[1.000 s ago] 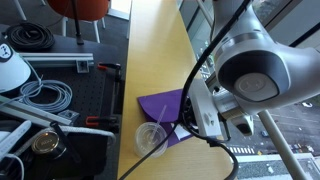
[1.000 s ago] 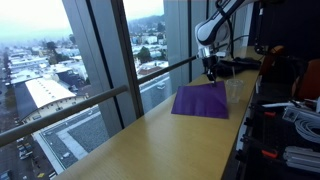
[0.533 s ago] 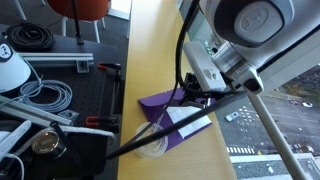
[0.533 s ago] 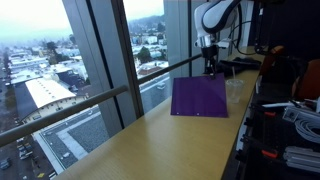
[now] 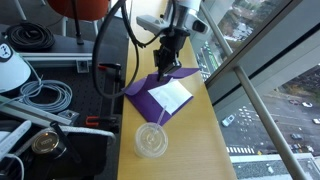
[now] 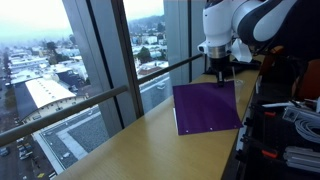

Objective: Open the folder

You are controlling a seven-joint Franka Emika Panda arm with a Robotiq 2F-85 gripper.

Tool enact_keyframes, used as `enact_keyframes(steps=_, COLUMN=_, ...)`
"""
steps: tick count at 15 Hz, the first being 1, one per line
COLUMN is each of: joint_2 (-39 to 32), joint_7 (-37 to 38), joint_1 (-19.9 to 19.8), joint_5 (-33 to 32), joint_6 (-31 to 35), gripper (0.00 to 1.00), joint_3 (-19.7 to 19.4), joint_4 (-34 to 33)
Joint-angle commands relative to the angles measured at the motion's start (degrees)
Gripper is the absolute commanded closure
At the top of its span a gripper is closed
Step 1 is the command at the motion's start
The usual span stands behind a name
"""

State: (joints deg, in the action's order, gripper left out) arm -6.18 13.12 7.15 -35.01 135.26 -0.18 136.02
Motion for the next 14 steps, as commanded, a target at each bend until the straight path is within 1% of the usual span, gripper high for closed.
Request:
enact_keyframes(steps=1, joint_2=5.84, joint_7=10.78, joint_1=2.95, joint_5=-9.16, joint_6=-2.15, gripper=1.0, joint_3=3.41, joint_4=4.45)
enact_keyframes(steps=4, joint_2=8.35, joint_7=14.65, joint_1=3.15, joint_5=-12.54, joint_6=-4.58, gripper=1.0, joint_3=5.91, joint_4=4.05)
enact_keyframes(steps=6, joint_2=9.97, joint_7=15.31, joint_1=2.3, joint_5=-15.34, joint_6=-5.76, gripper=1.0, joint_3=6.4, joint_4=3.82)
enact_keyframes(steps=10, joint_2=12.06, joint_7=15.71, joint_1=-0.62, joint_5=-21.67, joint_6=-6.05, gripper=1.0, joint_3=5.3, joint_4=4.24)
enact_keyframes(steps=14, joint_2=11.58, joint_7=17.98, joint_1=-3.71, joint_5=-28.05, joint_6=-4.68, gripper=1.0, joint_3=4.07, joint_4=4.96)
